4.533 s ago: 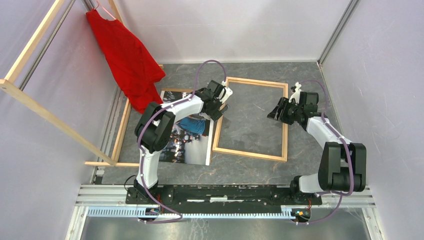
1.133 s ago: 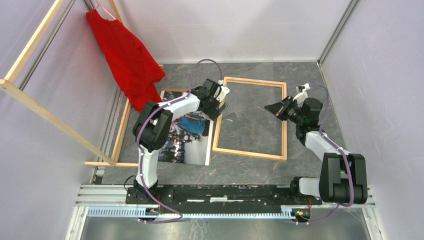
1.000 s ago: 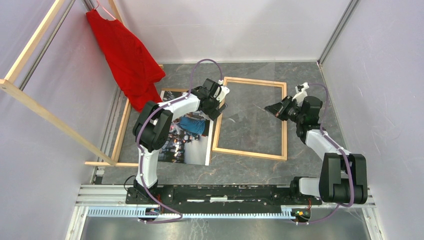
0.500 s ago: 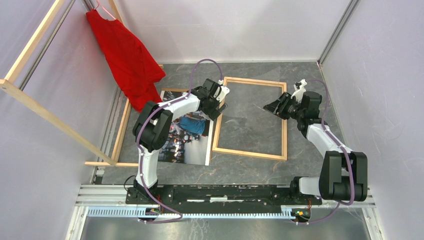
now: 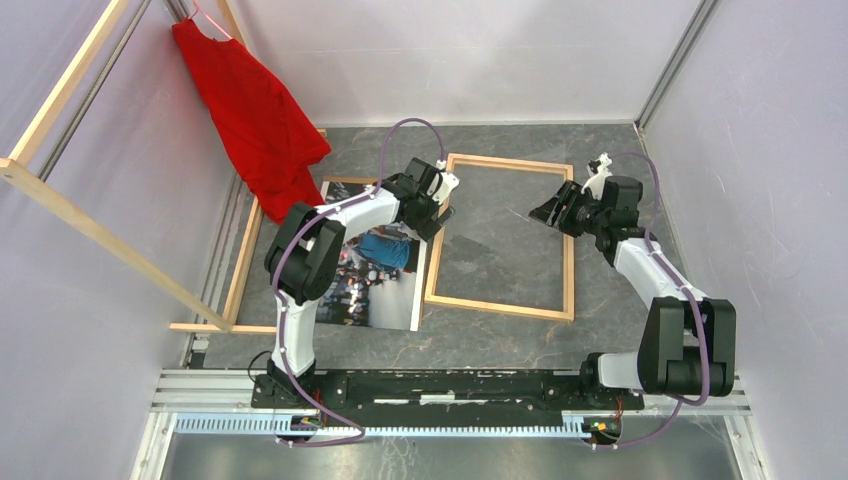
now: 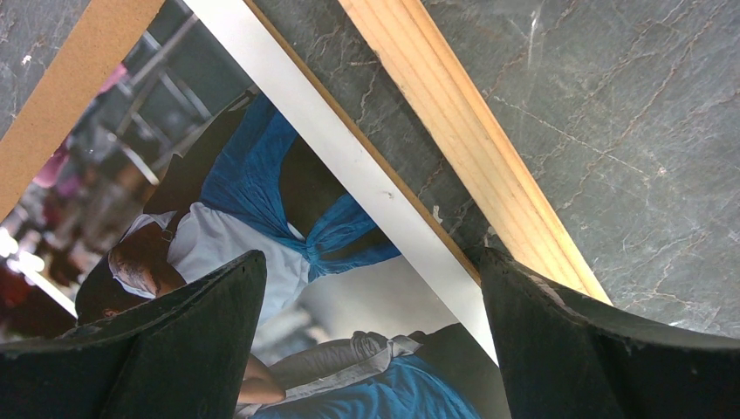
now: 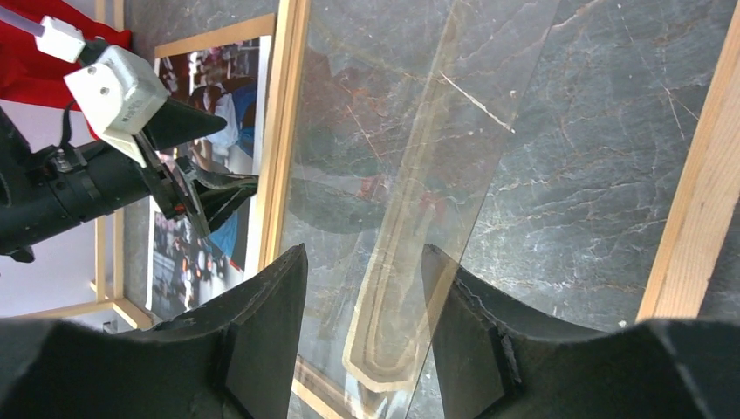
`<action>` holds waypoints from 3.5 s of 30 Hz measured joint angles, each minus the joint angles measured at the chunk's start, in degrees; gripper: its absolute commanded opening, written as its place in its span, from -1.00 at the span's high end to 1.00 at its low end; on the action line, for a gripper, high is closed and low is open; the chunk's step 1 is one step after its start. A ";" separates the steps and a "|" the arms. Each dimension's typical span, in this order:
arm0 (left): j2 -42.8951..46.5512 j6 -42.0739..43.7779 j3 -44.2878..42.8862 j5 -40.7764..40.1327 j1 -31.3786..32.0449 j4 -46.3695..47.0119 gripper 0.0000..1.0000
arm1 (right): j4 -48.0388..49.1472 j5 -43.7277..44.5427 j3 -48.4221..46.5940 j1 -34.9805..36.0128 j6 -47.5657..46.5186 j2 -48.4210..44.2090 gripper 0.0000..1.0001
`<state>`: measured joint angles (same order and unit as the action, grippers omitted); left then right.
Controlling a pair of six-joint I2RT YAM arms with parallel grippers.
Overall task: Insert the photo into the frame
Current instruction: Place the photo frame item in the photo frame.
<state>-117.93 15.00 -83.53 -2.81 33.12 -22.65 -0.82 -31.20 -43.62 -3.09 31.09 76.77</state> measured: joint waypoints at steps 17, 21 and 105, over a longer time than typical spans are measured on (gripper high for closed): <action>0.17 0.02 0.37 0.00 0.00 0.46 -0.95 | -4.66 4.35 -1.60 -0.07 -5.07 2.89 -0.31; 0.20 0.02 0.39 0.00 0.00 0.48 -0.95 | -4.90 4.87 -1.60 -0.07 -5.62 4.68 -0.27; 1.36 0.04 2.58 1.55 -0.76 2.75 -0.96 | -15.80 -6.32 -9.92 -1.79 -4.09 11.52 1.00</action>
<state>-116.57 15.05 -80.95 -1.26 32.36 -19.90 -16.62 -37.52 -53.54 -4.89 27.00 88.29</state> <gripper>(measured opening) 0.978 0.007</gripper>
